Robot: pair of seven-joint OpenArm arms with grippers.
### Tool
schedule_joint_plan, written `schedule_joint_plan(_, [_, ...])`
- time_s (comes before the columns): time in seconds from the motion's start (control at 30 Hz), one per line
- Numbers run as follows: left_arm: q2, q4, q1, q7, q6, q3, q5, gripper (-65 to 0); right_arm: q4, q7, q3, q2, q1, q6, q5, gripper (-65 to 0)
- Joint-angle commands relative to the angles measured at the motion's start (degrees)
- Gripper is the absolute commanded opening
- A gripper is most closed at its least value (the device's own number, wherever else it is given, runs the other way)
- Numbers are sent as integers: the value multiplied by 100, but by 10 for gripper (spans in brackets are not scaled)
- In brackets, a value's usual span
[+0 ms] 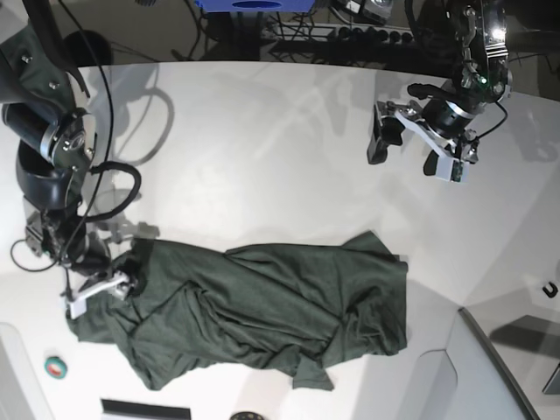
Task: Layout the t-shirt on the table in an organized manner, then fold the t-shirt properly
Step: 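Move the right gripper to the shirt's bunched end and grasp it, then pull the grasped shirt end with the right gripper away from the shirt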
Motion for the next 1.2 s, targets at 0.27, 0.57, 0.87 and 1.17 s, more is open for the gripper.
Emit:
schedule_joint_plan(0.27, [-40, 80, -89, -94, -38, -14, -65, 0, 130, -227, 22, 58, -35, 48, 80, -645])
schedule_joint_plan(0.57, [109, -61, -238, -86, -56, 30, -65, 0, 2776, -1775, 39, -171, -1398, 1068, 97, -647])
schedule_joint_plan(0.87, [39, -219, -370, -86, -56, 891, -65, 0, 6038, -2759, 39, -522, -3288, 1174, 97, -648])
schedule_joint_plan(1.17, [48, -395, -423, -138, -56, 1102, -611, 0, 6838, -2926, 382, -531, -4422, 1182, 97, -638])
